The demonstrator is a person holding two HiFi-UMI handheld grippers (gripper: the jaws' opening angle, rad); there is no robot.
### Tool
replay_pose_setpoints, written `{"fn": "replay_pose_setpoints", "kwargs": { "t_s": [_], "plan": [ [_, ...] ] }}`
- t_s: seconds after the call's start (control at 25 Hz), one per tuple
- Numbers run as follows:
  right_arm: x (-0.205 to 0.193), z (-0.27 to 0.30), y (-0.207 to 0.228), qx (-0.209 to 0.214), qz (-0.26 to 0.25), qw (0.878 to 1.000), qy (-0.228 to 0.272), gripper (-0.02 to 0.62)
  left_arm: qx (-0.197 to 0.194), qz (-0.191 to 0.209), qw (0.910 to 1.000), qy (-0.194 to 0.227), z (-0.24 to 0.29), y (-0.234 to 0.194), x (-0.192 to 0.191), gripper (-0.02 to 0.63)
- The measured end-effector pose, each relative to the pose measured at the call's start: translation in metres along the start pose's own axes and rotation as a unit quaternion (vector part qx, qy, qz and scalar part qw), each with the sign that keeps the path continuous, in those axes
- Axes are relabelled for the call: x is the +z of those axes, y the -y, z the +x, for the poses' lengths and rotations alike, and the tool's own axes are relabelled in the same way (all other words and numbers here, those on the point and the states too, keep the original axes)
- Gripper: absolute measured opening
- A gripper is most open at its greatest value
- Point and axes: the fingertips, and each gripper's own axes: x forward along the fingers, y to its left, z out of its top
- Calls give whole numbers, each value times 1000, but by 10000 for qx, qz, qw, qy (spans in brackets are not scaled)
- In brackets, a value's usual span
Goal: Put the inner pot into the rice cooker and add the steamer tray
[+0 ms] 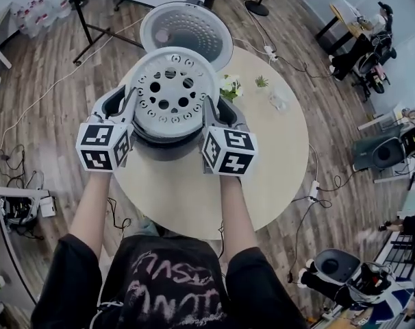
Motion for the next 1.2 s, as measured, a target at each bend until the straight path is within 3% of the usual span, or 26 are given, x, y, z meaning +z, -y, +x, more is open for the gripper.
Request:
{"fn": "replay_pose_setpoints", "kwargs": {
  "t_s": [0.48, 0.92, 1.2],
  "plan": [
    [-64, 38, -1, -24, -370, 9945, -982, 106, 105, -282, 9954, -911, 19, -18, -70, 91],
    [-81, 53, -1, -63, -657, 9910, -1164, 143, 139, -389, 9907, -1296, 32, -24, -96, 106],
    [-93, 59, 2, -43, -449, 9907, -1284, 160, 131, -599, 9876, -1448, 42, -25, -108, 114]
  ]
}}
